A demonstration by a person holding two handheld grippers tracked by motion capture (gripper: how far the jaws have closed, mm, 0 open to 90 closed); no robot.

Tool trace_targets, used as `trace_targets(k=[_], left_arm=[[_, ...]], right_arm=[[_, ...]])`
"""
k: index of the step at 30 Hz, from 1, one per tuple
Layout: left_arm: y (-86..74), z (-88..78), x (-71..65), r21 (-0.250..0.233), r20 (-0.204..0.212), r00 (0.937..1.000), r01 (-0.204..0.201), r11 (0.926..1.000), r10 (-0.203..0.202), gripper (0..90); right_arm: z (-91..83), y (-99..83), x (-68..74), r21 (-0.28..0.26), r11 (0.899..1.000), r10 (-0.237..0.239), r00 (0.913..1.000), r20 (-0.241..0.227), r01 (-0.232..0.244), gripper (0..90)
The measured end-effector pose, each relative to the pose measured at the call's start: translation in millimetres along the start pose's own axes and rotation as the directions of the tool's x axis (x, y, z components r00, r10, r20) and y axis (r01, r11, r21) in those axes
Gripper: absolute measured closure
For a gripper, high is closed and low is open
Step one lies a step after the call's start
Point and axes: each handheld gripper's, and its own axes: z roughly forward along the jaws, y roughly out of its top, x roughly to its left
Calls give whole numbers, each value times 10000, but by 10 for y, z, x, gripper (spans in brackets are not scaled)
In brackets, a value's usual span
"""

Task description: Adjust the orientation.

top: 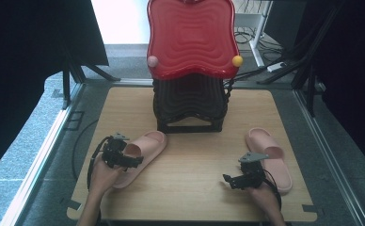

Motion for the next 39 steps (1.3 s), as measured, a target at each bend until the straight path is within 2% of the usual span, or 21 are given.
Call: trace_targets(k=[6, 16, 18, 21, 25, 28, 33, 34, 35, 36, 37, 38, 39], left_arm=[[-10, -32, -67, 24, -114, 9997, -216, 9998, 216, 0], [71, 106, -34, 62, 333, 9990, -308, 9995, 306, 0], [96, 155, -24, 187, 486, 9981, -378, 9991, 369, 0], [125, 221, -24, 430, 494, 9976, -503, 9978, 481, 0], [160, 242, -4, 670, 600, 9965, -621, 9958, 582, 0], [192, 251, 13, 981, 703, 9946, -837, 9917, 770, 0], [263, 311, 3, 1588, 642, 9934, -1047, 9817, 956, 0], [280, 320, -1, 1770, 606, 9926, -1142, 9776, 1050, 0], [292, 338, -17, 1821, 542, 9936, -1071, 9774, 988, 0], [308, 338, -12, 2033, 539, 9920, -1227, 9714, 1140, 0], [317, 348, -23, 2020, 531, 9934, -1103, 9732, 1015, 0], [325, 346, -21, 2134, 534, 9927, -1172, 9699, 1082, 0], [325, 350, -35, 2093, 479, 9936, -1105, 9716, 1027, 0]], right_arm=[[-3, 1, -5, -15, 10000, 5, 10000, -16, -5, 36], [1, 6, 10, 18, 10000, -44, 10000, -45, 44, 42], [-1, 5, 10, 22, 10000, -51, 10000, -38, 51, 44], [0, 6, 9, 26, 10000, -55, 10000, -60, 55, 46], [2, 5, 12, 31, 10000, -63, 10000, -55, 63, 48], [9, 5, 13, 72, 10000, -69, 9999, -99, 69, 48], [23, 10, 35, 130, 9998, -175, 9997, -143, 177, 48], [25, 11, 37, 126, 9997, -184, 9997, -156, 185, 48], [26, 12, 39, 123, 9998, -176, 9997, -178, 178, 49], [26, 13, 40, 128, 9998, -180, 9997, -171, 182, 49], [27, 12, 39, 136, 9998, -174, 9997, -169, 177, 49], [27, 12, 38, 135, 9998, -168, 9997, -176, 171, 49], [27, 9, 36, 144, 9997, -187, 9997, -162, 190, 49]])
